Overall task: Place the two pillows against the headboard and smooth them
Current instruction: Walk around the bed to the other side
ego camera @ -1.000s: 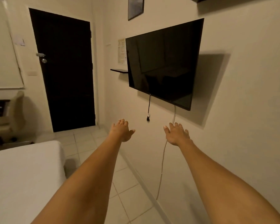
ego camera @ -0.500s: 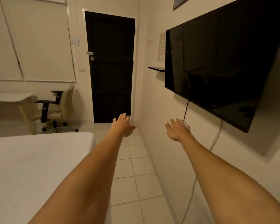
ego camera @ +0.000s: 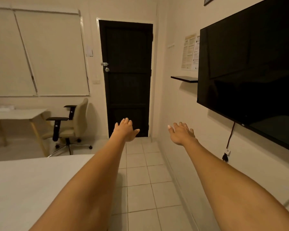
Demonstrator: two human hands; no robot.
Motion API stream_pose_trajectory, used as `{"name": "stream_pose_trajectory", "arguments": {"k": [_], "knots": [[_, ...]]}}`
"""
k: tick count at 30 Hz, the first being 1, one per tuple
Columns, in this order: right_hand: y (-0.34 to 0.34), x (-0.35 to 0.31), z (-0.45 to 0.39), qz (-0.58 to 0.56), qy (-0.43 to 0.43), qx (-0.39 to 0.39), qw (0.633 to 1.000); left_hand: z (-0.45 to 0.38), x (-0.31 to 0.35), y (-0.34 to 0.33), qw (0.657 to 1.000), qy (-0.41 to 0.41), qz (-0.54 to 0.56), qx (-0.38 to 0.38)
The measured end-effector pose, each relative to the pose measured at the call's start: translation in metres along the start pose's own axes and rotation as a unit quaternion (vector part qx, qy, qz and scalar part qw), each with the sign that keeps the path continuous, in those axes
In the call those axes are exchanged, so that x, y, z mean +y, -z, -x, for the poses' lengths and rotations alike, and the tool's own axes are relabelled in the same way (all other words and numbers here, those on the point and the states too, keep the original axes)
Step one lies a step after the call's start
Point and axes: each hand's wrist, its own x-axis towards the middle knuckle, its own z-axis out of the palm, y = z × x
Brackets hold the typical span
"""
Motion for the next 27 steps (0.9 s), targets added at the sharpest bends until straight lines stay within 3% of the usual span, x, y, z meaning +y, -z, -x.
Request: {"name": "stream_pose_trajectory", "arguments": {"k": [27], "knots": [[-0.079, -0.075, -0.427, 0.007, 0.088, -0.041, 0.995, -0.382, -0.098, -0.048, 0.996, 0.088, 0.005, -0.015]]}}
